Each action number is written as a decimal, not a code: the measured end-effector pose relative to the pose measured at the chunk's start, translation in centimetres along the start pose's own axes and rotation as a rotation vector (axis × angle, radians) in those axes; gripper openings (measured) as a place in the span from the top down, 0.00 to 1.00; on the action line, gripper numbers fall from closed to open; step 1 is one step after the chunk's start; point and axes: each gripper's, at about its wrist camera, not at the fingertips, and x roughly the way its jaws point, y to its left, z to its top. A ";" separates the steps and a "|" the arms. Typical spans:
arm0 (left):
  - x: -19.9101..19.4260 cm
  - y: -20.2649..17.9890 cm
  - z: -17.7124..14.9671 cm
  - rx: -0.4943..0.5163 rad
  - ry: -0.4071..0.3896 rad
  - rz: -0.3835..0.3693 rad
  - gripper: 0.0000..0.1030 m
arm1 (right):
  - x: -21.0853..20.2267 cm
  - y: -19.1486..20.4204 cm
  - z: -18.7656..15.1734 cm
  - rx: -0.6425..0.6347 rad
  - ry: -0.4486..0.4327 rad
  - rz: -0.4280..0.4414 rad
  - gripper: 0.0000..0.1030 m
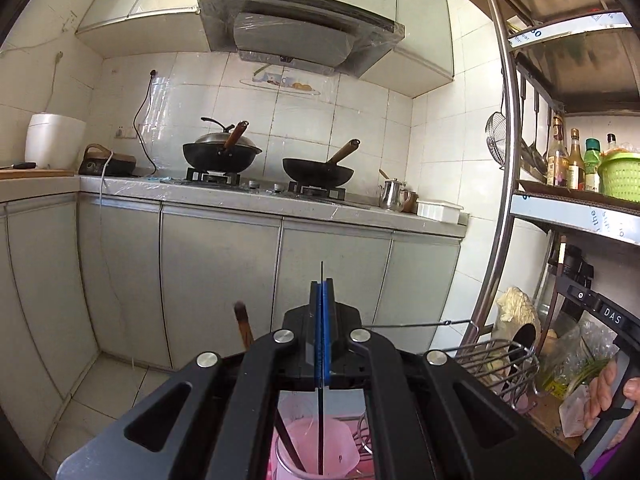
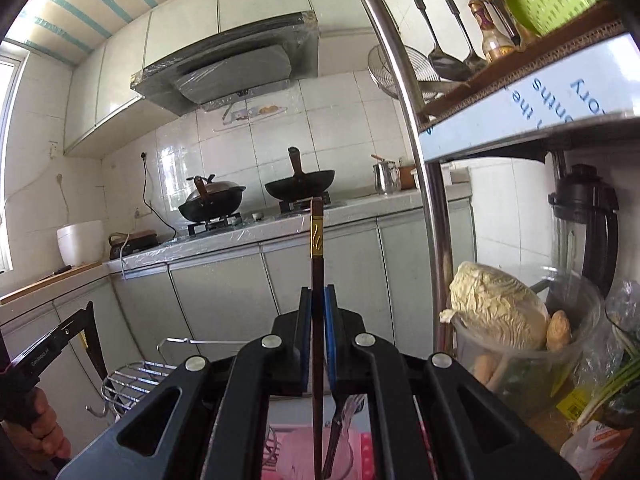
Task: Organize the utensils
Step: 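Lift the gold-tipped chopstick with the right gripper into the pink cup while the left carries a thin utensil, then open both grippers over the pink cup to release the utensils, then lower both grippers to the blanket and grasp a wooden chopstick with each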
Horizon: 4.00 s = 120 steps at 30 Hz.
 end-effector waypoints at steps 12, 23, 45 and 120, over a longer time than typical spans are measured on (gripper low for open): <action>-1.3 1.5 -4.7 -0.059 0.123 -0.016 1.00 | -1.4 -1.2 -4.9 0.051 0.145 -0.011 0.94; -0.6 2.8 -5.4 -0.121 0.204 -0.005 1.00 | -1.5 -1.4 -3.8 0.055 0.174 -0.010 0.93; -4.0 3.3 -4.4 -0.197 0.283 -0.013 0.58 | -4.9 -1.2 -4.8 0.128 0.278 0.004 0.72; -1.3 -0.6 -19.9 -0.187 1.062 -0.074 0.92 | 4.4 7.3 -25.5 0.117 1.180 0.078 0.89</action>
